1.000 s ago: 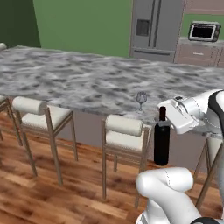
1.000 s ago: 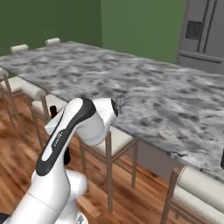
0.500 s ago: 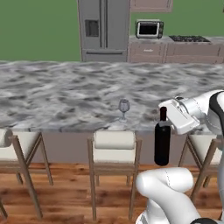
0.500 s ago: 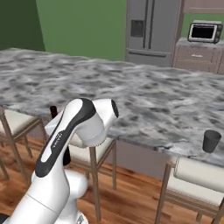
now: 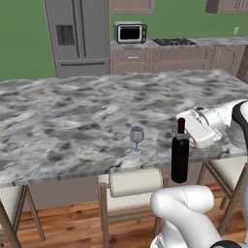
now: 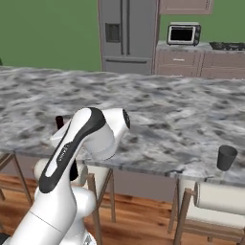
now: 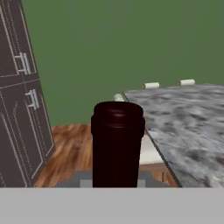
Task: There is a wine glass and glass cup on the dining counter. Place the wine bottle next to the wine glass and the juice bottle next to the glass cup.
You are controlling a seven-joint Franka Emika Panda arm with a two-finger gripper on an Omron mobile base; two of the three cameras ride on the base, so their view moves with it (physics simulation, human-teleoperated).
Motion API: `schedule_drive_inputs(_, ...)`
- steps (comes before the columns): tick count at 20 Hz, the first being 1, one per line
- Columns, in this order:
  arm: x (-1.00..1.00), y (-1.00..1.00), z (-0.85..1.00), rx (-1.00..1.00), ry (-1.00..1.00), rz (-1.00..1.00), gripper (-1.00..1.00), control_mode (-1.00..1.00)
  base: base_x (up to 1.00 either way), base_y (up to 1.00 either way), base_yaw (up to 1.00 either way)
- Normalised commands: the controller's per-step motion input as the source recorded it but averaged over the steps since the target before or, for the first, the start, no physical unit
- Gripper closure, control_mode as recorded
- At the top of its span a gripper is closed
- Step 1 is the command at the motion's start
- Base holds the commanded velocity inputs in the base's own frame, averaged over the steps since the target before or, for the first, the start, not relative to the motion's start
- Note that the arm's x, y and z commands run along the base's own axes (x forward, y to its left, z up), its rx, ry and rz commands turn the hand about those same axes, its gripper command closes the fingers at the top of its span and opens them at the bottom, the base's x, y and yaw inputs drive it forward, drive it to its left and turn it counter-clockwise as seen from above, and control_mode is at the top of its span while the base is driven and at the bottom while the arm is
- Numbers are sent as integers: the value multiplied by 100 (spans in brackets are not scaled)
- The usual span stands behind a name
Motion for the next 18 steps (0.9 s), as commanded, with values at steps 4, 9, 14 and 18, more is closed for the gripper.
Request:
schedule_drive_inputs(4,0,0,0,0,0,0,100,100,50,39,-26)
schedule_drive_inputs(9,0,0,0,0,0,0,100,100,23,20,-11)
schedule_drive_inputs(14,0,0,0,0,0,0,100,100,0,0,0)
schedule_drive_inputs(18,0,0,0,0,0,0,100,100,0,0,0)
